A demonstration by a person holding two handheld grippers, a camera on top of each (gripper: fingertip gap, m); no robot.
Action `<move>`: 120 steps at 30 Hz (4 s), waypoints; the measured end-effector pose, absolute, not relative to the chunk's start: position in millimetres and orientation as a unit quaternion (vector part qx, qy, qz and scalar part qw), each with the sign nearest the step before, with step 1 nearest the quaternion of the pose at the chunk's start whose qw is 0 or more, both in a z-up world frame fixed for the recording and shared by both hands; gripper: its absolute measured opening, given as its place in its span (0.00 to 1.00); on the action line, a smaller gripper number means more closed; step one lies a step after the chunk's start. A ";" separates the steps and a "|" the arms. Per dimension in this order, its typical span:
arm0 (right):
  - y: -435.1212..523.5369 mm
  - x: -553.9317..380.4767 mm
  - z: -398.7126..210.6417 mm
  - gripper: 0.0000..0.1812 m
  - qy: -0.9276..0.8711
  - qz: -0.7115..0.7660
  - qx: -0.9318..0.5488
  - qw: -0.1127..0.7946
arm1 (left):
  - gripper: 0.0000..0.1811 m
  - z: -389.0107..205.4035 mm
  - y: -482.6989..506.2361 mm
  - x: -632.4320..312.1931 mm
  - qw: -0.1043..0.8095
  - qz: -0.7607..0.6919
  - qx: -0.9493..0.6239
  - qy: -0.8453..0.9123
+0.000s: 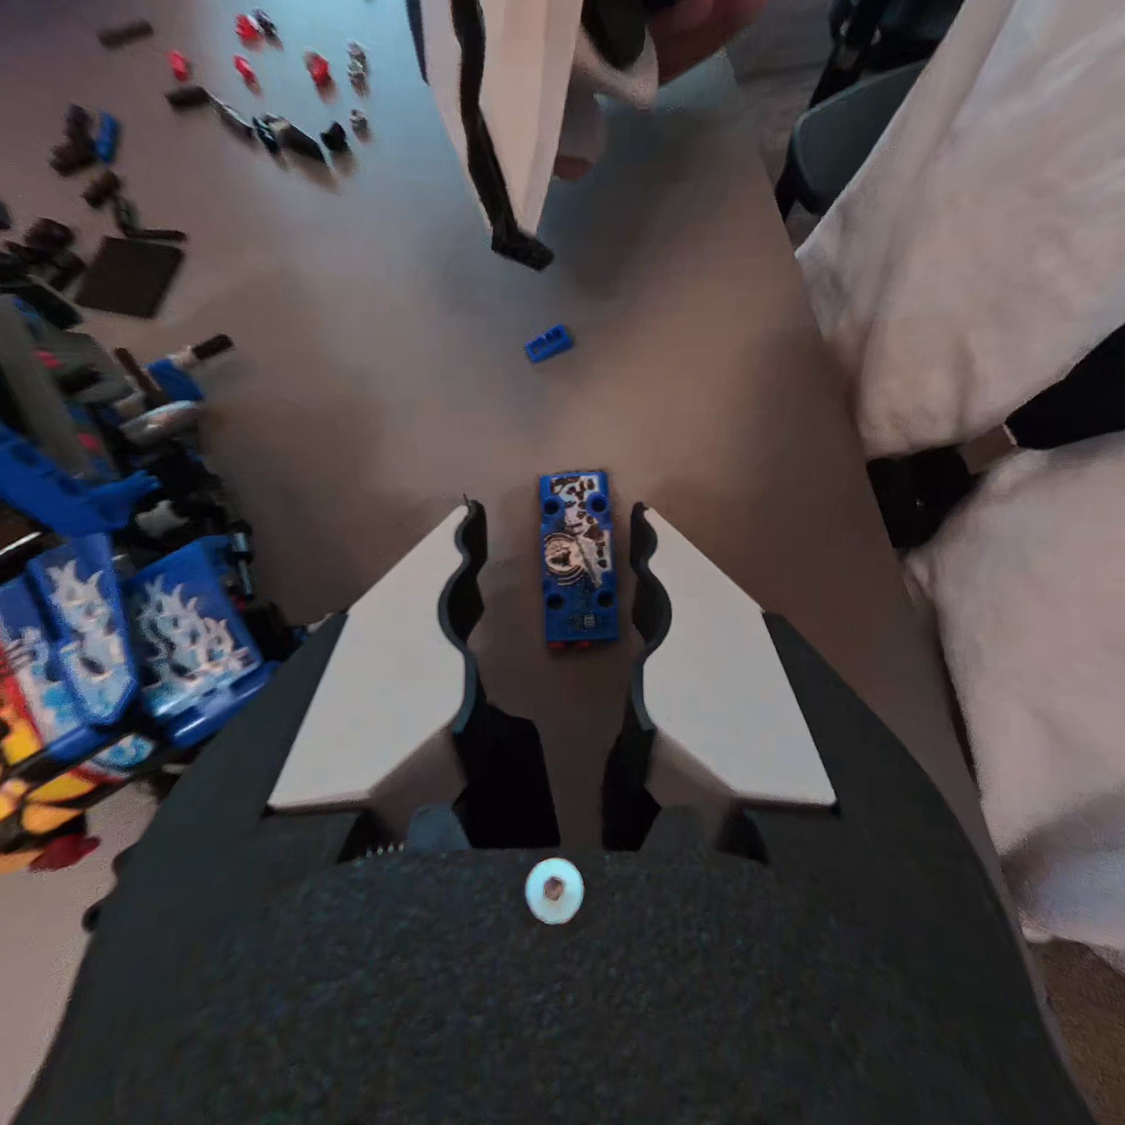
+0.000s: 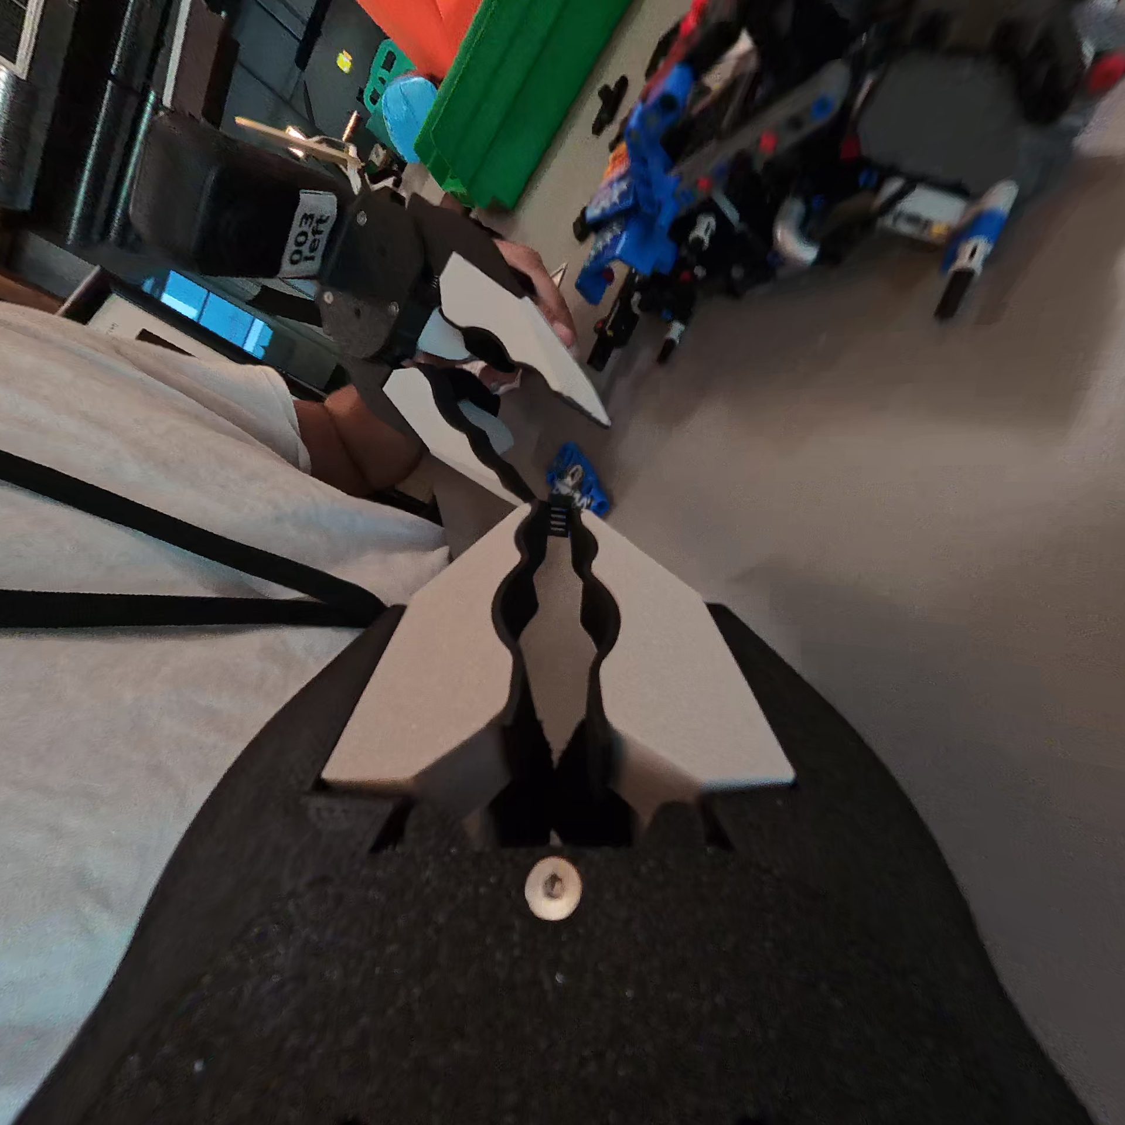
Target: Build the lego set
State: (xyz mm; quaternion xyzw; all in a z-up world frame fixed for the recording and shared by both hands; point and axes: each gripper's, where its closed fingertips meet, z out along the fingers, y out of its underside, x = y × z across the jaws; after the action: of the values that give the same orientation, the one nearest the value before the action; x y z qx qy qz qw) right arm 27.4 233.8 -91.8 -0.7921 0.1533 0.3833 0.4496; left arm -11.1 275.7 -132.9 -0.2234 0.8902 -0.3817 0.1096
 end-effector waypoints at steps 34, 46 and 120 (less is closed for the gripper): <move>253.2 5.0 -102.8 0.03 0.204 0.482 -0.749 0.406 | 0.13 -108.9 260.2 6.7 0.222 -0.455 -0.204 0.838; 255.0 11.4 -90.3 0.03 0.223 0.489 -0.716 0.446 | 0.12 -96.1 260.0 14.0 0.225 -0.486 -0.244 0.808; 306.6 31.9 -30.2 0.36 -0.131 -0.277 -0.763 0.569 | 0.12 -21.7 291.4 44.1 0.160 -0.638 -0.513 0.551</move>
State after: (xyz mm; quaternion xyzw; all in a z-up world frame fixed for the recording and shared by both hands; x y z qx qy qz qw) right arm 31.9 306.6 -30.2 -0.7635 -0.1306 -0.2770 0.5686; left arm 44.1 291.4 -21.7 -0.5135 0.5514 -0.6378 0.1598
